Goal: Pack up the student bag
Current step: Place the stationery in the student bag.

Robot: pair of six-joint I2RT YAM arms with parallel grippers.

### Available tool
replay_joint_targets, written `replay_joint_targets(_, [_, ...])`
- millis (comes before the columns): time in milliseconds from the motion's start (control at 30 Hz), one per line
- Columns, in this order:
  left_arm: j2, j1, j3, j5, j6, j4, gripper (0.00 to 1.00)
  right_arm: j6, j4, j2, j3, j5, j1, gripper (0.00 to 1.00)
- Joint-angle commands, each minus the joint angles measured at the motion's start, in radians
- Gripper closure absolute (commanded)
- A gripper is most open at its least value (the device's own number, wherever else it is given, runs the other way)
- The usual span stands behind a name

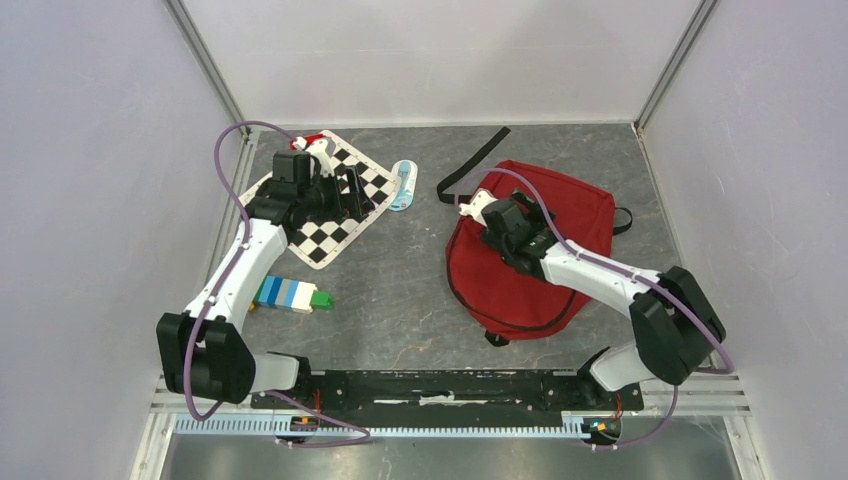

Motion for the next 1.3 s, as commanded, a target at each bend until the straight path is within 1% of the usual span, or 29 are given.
replay_joint_targets(0, [0.006, 0.005, -0.004, 0.016, -0.005, 0.032, 0.0, -0.063, 0.096, 0.053, 0.066, 0.08, -0.018, 0.04])
replay_joint_targets(167, [0.004, 0.005, -0.004, 0.014, -0.003, 0.031, 0.0, -0.089, 0.11, 0.076, 0.085, 0.126, -0.034, 0.04])
replay_joint_targets(333, [0.002, 0.005, -0.005, 0.018, -0.005, 0.032, 0.0, -0.076, 0.143, 0.068, 0.11, 0.144, -0.049, 0.04])
replay_joint_targets(433, [0.001, 0.005, -0.005, 0.021, -0.006, 0.033, 0.0, -0.049, 0.148, 0.083, 0.134, 0.158, -0.054, 0.04])
replay_joint_targets(567, [0.001, 0.005, -0.007, 0.021, -0.006, 0.033, 0.0, -0.012, 0.115, 0.104, 0.155, 0.182, -0.055, 0.05])
replay_joint_targets(667, [0.001, 0.004, -0.007, 0.02, -0.005, 0.033, 0.0, 0.01, 0.09, 0.062, 0.133, 0.083, -0.055, 0.05])
replay_joint_targets(867, [-0.007, 0.005, -0.016, 0.027, -0.003, 0.046, 0.0, 0.079, -0.015, -0.102, 0.094, -0.25, -0.055, 0.04])
replay_joint_targets(1000, [-0.018, -0.004, -0.052, 0.013, -0.021, 0.096, 0.0, 0.13, -0.07, -0.192, 0.075, -0.414, -0.055, 0.03])
replay_joint_targets(1133, [0.016, -0.046, -0.052, -0.046, -0.075, 0.121, 0.0, 0.189, -0.078, -0.262, 0.077, -0.476, -0.056, 0.02])
replay_joint_targets(1200, [0.05, -0.08, -0.02, -0.095, -0.099, 0.124, 0.0, 0.235, -0.066, -0.275, 0.086, -0.47, -0.058, 0.02])
replay_joint_targets(1267, [0.109, -0.122, 0.032, -0.144, -0.113, 0.134, 0.0, 0.284, -0.023, -0.286, 0.077, -0.423, -0.061, 0.02])
